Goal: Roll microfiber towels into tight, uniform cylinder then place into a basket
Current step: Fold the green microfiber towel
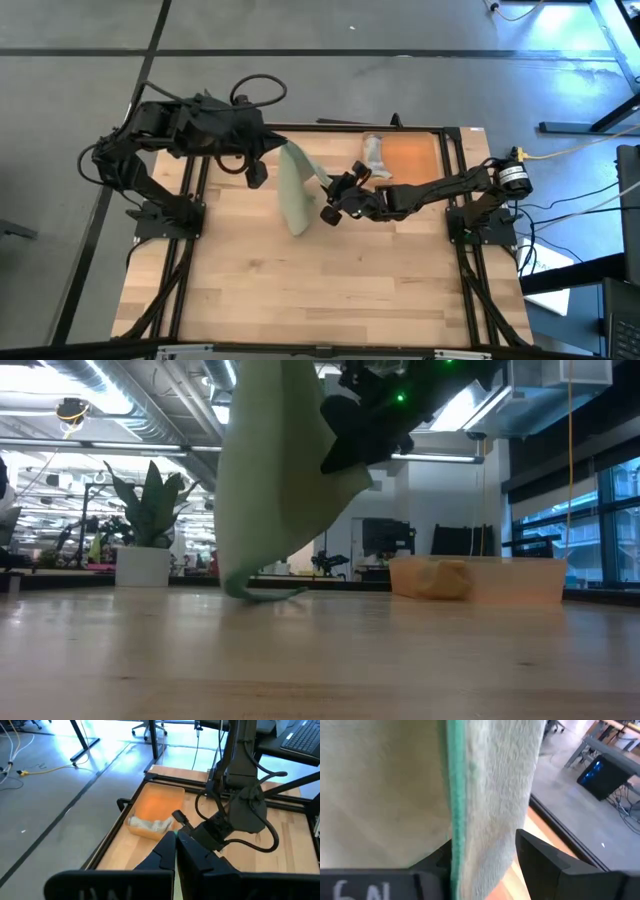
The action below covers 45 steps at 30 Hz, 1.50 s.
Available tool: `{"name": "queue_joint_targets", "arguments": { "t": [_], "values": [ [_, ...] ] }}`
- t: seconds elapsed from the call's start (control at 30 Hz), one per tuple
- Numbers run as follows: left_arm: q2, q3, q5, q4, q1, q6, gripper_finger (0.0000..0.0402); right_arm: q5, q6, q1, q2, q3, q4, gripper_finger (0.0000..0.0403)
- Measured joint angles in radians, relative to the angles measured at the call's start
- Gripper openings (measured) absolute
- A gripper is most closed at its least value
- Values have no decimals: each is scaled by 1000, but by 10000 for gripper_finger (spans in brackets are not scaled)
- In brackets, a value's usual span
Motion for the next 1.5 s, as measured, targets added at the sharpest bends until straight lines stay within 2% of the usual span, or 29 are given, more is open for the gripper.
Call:
{"name": "queue_joint_targets", "arguments": {
  "t": [0.4,0.5,0.63,0.83,1.03,1.3,1.5],
  "values": [
    [-10,0,-10,-23,0,-1,0,-14,140,10,0,0,-130,159],
    [-10,0,-21,-37,0,-3,0,-53,152,10,0,0,-153,150],
    [-10,0,-26,-48,0,-26,0,-135,171,10,0,0,-166,112],
    [-10,0,-26,-92,0,-51,0,-251,167,-2,-25,-1,-177,14],
    [-10,0,-26,-206,0,-153,0,-266,163,-41,-127,-1,-212,6],
    [-10,-6,-46,-357,0,-288,0,-265,77,-110,-317,-1,-246,4],
    [-9,-111,-126,-365,4,-318,0,-265,5,-143,-412,-1,-248,2]
  ]
}}
